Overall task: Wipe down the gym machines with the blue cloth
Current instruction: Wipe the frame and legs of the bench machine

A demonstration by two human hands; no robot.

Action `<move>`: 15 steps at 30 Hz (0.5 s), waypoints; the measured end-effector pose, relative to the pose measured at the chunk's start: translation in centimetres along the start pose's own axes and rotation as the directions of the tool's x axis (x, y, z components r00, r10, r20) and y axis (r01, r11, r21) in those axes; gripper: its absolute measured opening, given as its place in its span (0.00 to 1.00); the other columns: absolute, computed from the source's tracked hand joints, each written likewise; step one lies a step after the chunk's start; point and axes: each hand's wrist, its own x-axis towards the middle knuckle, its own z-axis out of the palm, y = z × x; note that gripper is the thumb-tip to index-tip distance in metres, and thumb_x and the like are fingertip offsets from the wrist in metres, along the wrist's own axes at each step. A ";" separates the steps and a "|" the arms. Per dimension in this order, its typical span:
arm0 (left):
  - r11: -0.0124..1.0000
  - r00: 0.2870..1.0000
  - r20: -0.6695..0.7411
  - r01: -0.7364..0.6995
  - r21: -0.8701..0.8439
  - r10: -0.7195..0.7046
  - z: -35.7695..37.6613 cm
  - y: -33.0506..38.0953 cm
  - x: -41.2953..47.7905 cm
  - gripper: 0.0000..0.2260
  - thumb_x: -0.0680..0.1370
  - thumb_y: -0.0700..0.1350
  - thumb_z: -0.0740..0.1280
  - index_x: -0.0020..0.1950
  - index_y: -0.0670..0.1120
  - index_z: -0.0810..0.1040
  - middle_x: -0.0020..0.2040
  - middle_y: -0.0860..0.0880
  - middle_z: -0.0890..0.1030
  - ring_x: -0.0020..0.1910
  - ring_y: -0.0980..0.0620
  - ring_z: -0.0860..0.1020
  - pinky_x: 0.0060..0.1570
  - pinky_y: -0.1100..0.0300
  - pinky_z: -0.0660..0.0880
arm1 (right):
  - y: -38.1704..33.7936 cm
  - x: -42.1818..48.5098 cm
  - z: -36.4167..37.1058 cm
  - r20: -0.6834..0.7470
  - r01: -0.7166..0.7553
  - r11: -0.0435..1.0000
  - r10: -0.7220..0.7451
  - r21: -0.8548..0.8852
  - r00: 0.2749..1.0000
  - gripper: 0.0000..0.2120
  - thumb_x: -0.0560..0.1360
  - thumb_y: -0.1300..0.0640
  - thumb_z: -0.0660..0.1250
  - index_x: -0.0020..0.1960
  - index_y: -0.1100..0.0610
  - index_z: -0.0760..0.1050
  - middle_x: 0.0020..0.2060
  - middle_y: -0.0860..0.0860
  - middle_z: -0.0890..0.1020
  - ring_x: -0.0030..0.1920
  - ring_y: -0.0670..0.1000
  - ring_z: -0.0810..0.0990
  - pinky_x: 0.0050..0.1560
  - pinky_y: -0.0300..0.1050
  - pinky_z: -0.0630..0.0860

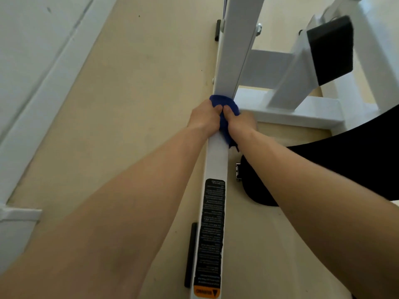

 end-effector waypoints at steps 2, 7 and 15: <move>1.000 0.999 0.025 -0.023 -0.010 0.024 -0.1 -0.8 -2.4 0.15 0.84 0.48 0.56 0.66 0.42 0.74 0.61 0.42 0.78 0.59 0.44 0.76 0.51 0.59 0.69 | 1.4 -2.0 -0.2 0.055 0.030 0.999 -0.028 -0.029 0.998 0.24 0.81 0.42 0.59 0.57 0.63 0.77 0.50 0.59 0.82 0.49 0.60 0.81 0.36 0.45 0.69; 0.967 0.983 0.172 -0.109 0.231 0.069 -1.7 -2.8 -8.6 0.14 0.83 0.49 0.59 0.64 0.44 0.74 0.58 0.42 0.80 0.55 0.43 0.78 0.51 0.57 0.71 | 4.3 -7.4 -2.4 0.266 0.096 0.982 -0.051 -0.160 0.963 0.16 0.80 0.44 0.63 0.55 0.57 0.77 0.49 0.55 0.83 0.50 0.56 0.82 0.53 0.52 0.79; 0.994 0.988 0.123 -0.091 -0.057 0.097 -8.0 1.2 -10.8 0.16 0.69 0.42 0.75 0.53 0.48 0.74 0.47 0.49 0.81 0.42 0.52 0.80 0.35 0.60 0.78 | 0.6 -9.6 -7.8 0.292 0.354 0.935 -0.334 -0.018 0.896 0.28 0.69 0.56 0.78 0.66 0.48 0.71 0.47 0.41 0.79 0.48 0.43 0.80 0.49 0.43 0.80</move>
